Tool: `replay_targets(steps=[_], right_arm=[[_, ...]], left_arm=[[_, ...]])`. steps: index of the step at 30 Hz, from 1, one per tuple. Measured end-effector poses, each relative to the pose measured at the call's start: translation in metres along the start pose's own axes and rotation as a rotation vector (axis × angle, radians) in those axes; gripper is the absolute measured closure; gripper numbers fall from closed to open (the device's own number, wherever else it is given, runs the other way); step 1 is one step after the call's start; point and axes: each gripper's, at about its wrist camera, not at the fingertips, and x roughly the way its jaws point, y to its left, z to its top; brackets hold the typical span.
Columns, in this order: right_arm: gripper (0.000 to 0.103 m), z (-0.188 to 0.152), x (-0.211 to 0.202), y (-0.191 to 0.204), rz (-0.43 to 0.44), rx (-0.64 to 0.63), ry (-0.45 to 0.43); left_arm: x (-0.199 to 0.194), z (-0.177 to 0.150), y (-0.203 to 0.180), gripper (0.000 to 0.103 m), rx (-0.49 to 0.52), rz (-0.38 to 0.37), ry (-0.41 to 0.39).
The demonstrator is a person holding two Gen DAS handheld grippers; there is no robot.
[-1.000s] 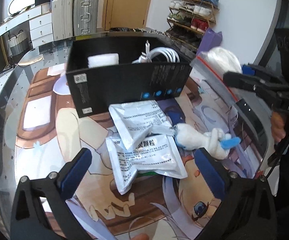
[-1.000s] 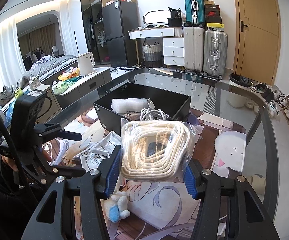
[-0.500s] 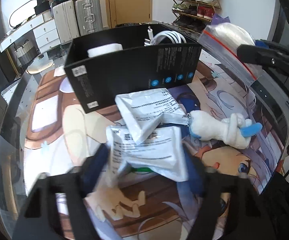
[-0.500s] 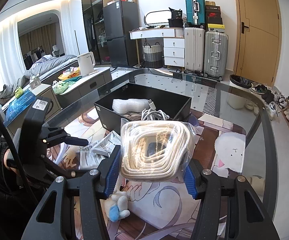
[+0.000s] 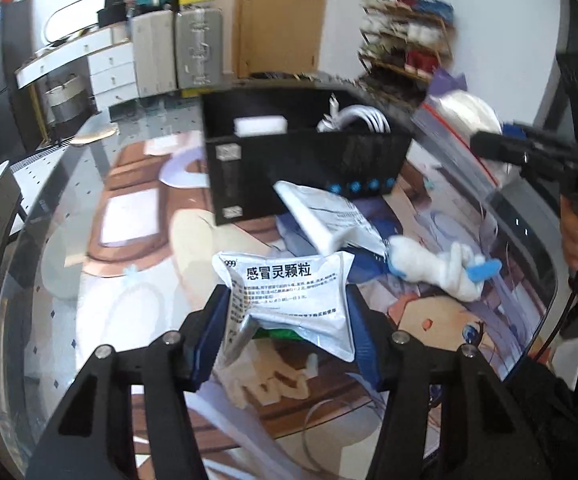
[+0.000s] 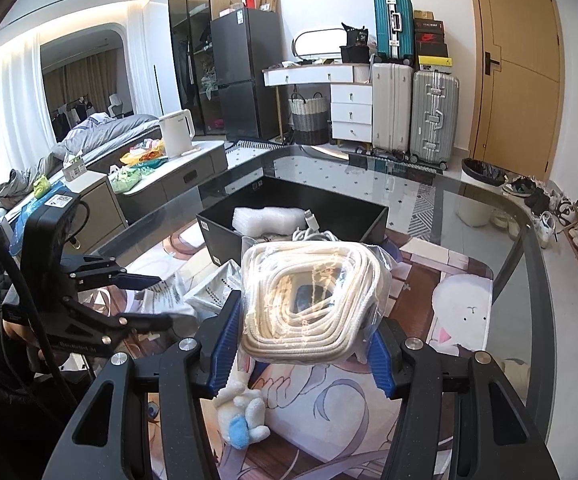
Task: Organize soft objects
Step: 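Carry the packet and the rope bag over the black box with both grippers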
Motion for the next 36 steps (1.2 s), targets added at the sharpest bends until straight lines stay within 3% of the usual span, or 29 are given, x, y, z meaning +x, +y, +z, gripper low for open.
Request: replay_targets(steps=[10, 19, 28, 36], right_arm=[[0.047, 0.004, -0.011, 0.005, 0.004, 0.01, -0.07], [0.047, 0.01, -0.011, 0.002, -0.01, 0.052, -0.107], [0.047, 0.031, 0.002, 0.003, -0.025, 0.08, -0.108], [0.047, 0.053, 0.021, -0.002, -0.033, 0.094, -0.114]], left_arm=[[-0.032, 0.01, 0.016, 0.047, -0.034, 0.019, -0.12], [-0.033, 0.04, 0.003, 0.047, -0.006, 0.021, -0.199], [-0.024, 0.077, 0.007, 0.047, -0.012, 0.014, -0.238], [-0.001, 0.102, 0.019, 0.047, -0.045, 0.028, -0.227]])
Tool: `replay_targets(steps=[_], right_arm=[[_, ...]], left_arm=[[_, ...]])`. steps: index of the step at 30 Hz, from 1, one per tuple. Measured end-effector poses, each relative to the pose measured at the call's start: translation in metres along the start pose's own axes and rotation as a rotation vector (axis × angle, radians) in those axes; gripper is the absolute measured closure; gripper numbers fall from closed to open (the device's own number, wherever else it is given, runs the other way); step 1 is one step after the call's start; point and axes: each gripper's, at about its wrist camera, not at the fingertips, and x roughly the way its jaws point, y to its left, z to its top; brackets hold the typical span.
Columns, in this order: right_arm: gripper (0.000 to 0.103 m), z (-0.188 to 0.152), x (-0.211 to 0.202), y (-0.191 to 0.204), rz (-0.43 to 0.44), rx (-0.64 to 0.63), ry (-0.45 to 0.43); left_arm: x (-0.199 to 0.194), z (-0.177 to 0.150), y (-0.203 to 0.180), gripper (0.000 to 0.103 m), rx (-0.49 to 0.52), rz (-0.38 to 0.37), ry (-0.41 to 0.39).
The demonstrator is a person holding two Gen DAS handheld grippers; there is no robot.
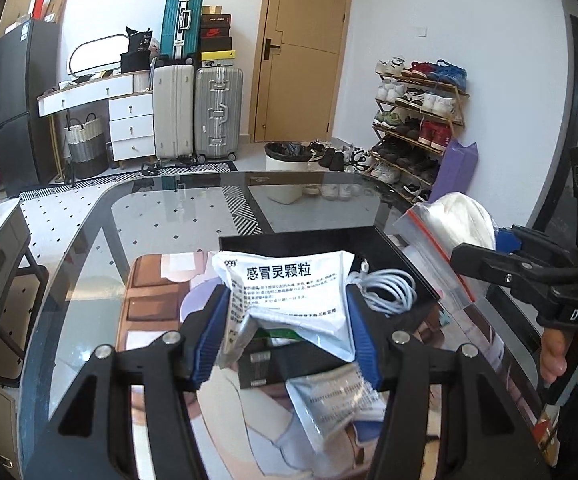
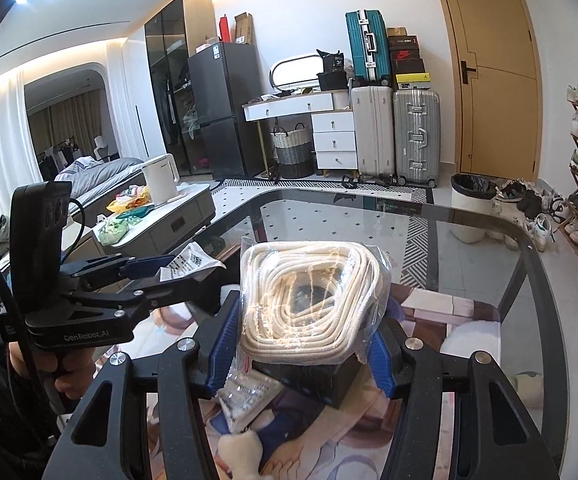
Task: Organize soft objects
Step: 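Carry the packet and the rope bag over the black box with both grippers, then open the left gripper to drop the packet in the box while the right drops the rope bag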
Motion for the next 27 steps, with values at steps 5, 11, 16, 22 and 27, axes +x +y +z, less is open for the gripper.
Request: replay_targets(steps=[5, 11, 16, 22, 27], right_arm=[[0.047, 0.011, 0.017, -0.004, -0.007, -0.003, 0.006], [0.047, 0.022, 0.04, -0.014, -0.025, 0.021, 0.016], [0.047, 0.028, 0.061, -0.022, -0.057, 0.014, 0.019], [0.047, 0.029, 0.088, -0.028, -0.08, -0.009, 0.047], [0.047, 0.022, 0.105, -0.023, -0.074, -0.061, 0.093]], left_arm=[[0.021, 0.007, 0.0, 0.047, 0.011, 0.012, 0.012], [0.04, 0.012, -0.003, 0.047, 0.032, 0.024, 0.029], [0.052, 0.011, -0.002, 0.047, 0.048, 0.038, 0.044], [0.06, 0.009, -0.001, 0.047, 0.064, 0.052, 0.056], [0.062, 0.004, -0.003, 0.047, 0.094, 0.06, 0.064]])
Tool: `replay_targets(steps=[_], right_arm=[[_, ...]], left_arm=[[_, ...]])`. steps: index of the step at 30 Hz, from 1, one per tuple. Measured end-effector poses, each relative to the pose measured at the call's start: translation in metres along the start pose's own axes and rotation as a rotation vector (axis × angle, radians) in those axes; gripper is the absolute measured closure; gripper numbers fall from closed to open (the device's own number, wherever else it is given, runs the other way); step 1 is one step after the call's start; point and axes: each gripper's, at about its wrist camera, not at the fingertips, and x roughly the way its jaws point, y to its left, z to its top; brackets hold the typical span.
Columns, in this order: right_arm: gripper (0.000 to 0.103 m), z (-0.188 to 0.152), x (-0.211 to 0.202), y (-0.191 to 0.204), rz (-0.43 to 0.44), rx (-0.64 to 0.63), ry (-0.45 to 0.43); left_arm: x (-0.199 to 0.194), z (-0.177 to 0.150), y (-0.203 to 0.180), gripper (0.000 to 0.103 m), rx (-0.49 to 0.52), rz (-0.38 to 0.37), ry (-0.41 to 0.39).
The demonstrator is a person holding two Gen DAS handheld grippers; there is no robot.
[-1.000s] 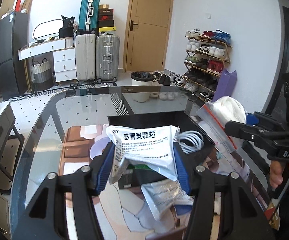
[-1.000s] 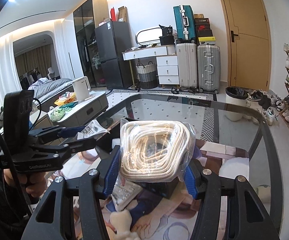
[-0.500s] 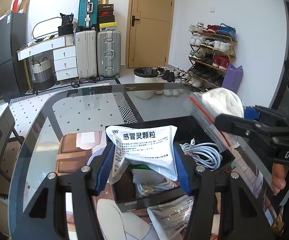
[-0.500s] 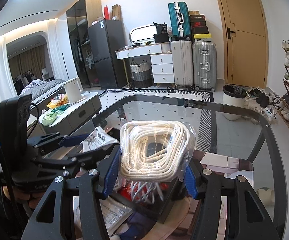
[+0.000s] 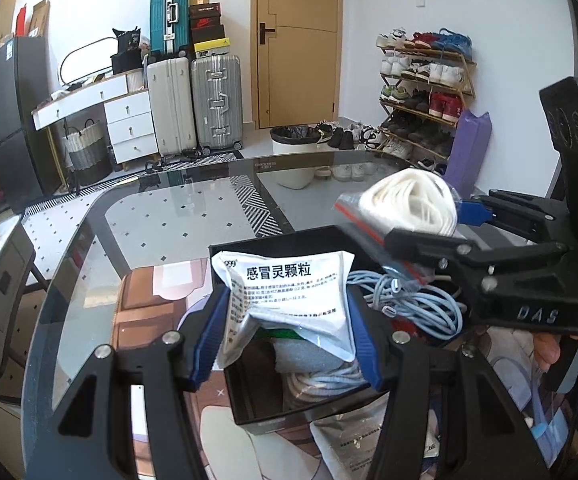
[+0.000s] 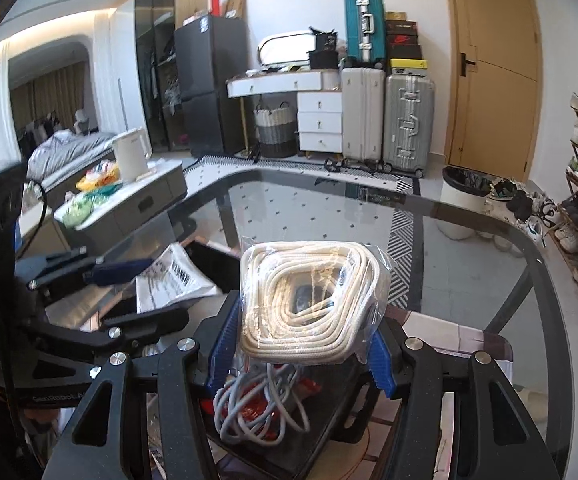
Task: Organize soft objects
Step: 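Open the left gripper to drop the packet in the box while the right drops the rope bag, then move the right gripper toward the white plush bunny on the mat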
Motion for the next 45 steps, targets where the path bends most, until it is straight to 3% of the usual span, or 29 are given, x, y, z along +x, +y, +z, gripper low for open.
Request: replay_targets(steps=[10, 17, 20, 23, 32, 34, 45], right_arm=[[0.047, -0.011, 0.006, 0.007, 0.01, -0.082, 0.08], [0.046, -0.011, 0.003, 0.005, 0.011, -0.089, 0.078], [0.037, -0.009, 0.001, 0.001, 0.047, -0.057, 0.065], [0.021, -0.007, -0.004, -0.002, 0.097, -0.02, 0.051], [0.012, -0.008, -0.025, 0.001, 0.116, -0.031, 0.026], [0.009, -0.01, -0.03, -0.002, 0.108, -0.026, 0.023], [0.001, -0.036, -0.063, -0.005, 0.071, -0.019, 0.026]], left_arm=[[-0.007, -0.007, -0.007, 0.046, 0.027, -0.007, 0.007], [-0.009, -0.007, -0.009, 0.045, 0.029, -0.01, 0.01], [-0.01, -0.007, -0.008, 0.044, 0.026, -0.015, 0.015], [-0.01, -0.005, -0.007, 0.04, 0.024, -0.027, 0.024], [-0.022, -0.003, -0.005, 0.012, -0.014, -0.045, 0.013], [-0.026, -0.004, -0.001, 0.0, -0.036, -0.059, 0.01], [-0.049, -0.021, 0.009, 0.0, -0.074, -0.058, -0.008]])
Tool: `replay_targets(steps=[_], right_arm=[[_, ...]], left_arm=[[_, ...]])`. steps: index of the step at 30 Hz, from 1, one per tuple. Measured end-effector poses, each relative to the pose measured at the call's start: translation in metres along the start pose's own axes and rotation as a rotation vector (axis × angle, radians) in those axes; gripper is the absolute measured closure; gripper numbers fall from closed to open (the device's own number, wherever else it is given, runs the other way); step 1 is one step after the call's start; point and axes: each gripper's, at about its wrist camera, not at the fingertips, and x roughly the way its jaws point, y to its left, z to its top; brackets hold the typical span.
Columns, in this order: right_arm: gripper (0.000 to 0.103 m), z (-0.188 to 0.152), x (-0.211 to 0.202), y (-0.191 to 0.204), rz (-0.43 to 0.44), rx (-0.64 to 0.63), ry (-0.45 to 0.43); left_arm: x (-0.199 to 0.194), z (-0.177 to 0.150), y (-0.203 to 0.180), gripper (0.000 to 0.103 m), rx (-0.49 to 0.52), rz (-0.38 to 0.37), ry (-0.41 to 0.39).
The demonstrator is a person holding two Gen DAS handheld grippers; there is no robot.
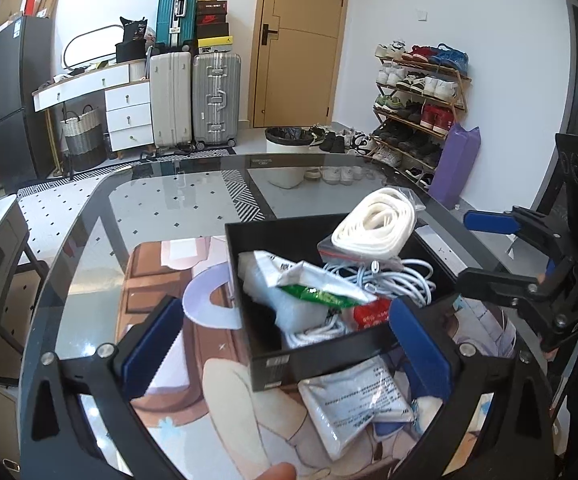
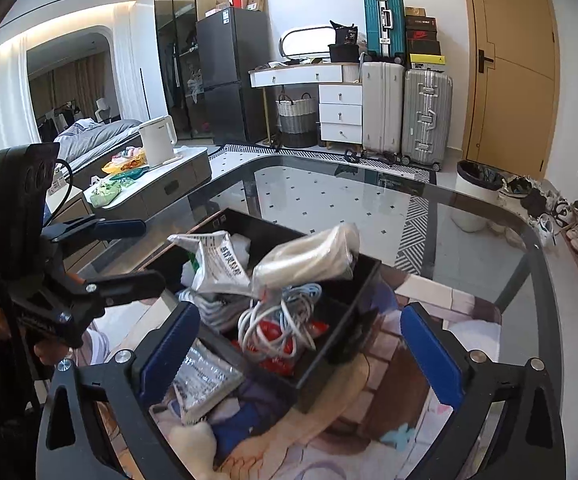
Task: Organize soft objects
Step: 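Move the right gripper toward the white plush bunny on the mat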
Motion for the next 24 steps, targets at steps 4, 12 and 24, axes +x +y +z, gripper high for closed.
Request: replay_targets(steps=[4, 12, 24], right_arm=[[0.001, -0.012, -0.015, 0.005, -0.009, -0.001, -0.006], [0.001, -0.037, -0.032, 0.012, -0.017, 0.031, 0.004], [0.001, -0.083, -0.031, 0.029, 0.009, -0.012, 0.128]], left_arm=[[-0.007, -0.008, 0.001, 0.0, 0.0, 0.013, -0.001], [-0.017, -0.028, -0.003, 0.0, 0.0, 0.032, -0.006], [-0.012, -0.056, -0.007, 0.0, 0.011, 0.043, 0.03]])
